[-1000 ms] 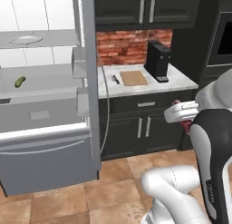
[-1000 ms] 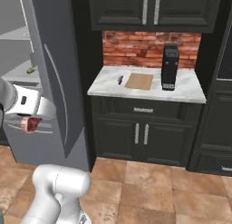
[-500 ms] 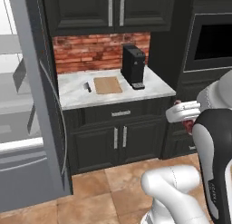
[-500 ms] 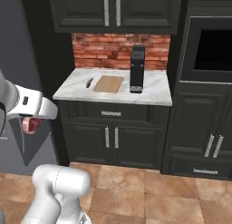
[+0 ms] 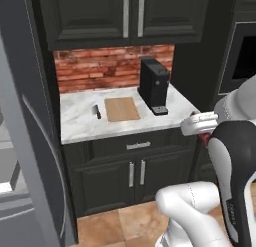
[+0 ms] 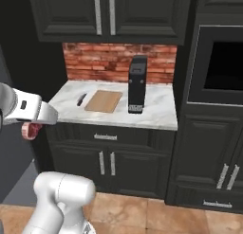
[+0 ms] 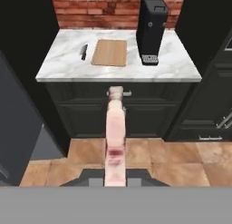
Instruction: Retrieve the steak from the fridge and place it on the cutting board.
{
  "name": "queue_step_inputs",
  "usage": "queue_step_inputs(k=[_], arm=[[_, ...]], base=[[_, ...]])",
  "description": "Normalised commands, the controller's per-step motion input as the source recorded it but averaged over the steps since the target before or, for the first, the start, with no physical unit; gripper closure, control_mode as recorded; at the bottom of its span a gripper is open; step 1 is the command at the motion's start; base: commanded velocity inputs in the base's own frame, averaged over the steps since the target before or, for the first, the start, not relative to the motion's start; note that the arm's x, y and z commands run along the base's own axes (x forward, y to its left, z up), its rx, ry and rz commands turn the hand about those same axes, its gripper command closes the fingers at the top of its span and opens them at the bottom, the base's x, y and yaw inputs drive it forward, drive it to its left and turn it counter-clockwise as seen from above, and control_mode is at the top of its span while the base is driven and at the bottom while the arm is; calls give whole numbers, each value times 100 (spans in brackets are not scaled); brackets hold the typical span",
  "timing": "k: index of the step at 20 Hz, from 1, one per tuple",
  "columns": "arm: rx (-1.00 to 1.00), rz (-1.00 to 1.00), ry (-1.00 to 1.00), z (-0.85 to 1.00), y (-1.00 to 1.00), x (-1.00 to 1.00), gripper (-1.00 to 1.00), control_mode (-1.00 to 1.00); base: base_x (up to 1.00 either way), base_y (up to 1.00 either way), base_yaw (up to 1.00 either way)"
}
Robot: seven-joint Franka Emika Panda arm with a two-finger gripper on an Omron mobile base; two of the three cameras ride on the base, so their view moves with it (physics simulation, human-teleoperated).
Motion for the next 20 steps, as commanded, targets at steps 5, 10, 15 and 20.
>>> queue_step_inputs(k=[5,10,15,20], arm=[[0,0,0,0,0,0,100,100],[0,0,0,0,0,0,100,100],[0,0,0,0,0,0,100,100],[0,0,0,0,0,0,100,100]], base=[[71,-40,5],[31,6,0],[40,11,0],[61,5,0]])
